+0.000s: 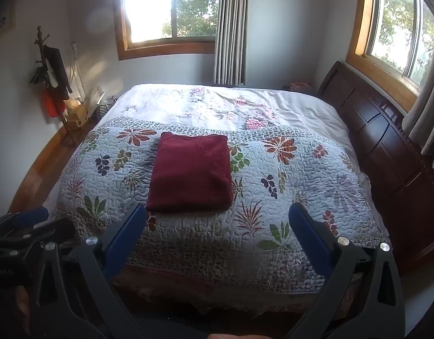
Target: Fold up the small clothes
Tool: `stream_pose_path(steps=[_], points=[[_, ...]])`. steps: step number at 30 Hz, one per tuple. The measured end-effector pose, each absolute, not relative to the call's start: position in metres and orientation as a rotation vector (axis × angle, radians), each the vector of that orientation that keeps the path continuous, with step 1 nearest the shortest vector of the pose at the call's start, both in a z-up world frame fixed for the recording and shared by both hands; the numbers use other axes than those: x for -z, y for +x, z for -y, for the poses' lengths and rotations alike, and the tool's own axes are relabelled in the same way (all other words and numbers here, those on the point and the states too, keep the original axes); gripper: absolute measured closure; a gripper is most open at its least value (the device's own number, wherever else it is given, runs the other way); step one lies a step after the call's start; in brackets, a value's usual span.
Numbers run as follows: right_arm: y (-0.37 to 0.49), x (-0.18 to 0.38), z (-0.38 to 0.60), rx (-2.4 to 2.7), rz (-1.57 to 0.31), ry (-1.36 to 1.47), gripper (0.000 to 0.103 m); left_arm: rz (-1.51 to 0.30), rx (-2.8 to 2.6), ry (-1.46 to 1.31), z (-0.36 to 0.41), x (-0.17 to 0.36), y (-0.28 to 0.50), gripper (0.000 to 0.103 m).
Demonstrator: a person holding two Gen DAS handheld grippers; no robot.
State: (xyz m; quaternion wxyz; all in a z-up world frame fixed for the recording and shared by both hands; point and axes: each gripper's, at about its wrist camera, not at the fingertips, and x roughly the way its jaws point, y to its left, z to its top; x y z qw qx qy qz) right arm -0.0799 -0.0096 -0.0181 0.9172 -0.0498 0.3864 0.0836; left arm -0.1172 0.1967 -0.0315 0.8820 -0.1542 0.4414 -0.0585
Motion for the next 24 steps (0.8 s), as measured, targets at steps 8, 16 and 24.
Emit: stream_pose_path(steps=[8,16,24], points=[[-0.0770,0.0216,0.0105,-0.181,-0.806,-0.093,0.003,-0.918,0.120,-0.319,-0.1947,0.0304,-0.1169,0.004],[-0.0750,0.0219,0.0100,-0.186,-0.806,-0.090,0.003,-0.918,0.117,-0.318,-0.1971,0.0287,-0.1120,0.004],[-0.0709,0.0218,0.0096,-0.189,-0.809,-0.085,0.003,-0.915,0.116,-0.316,-0.1972,0.0277,-0.1105,0.004]])
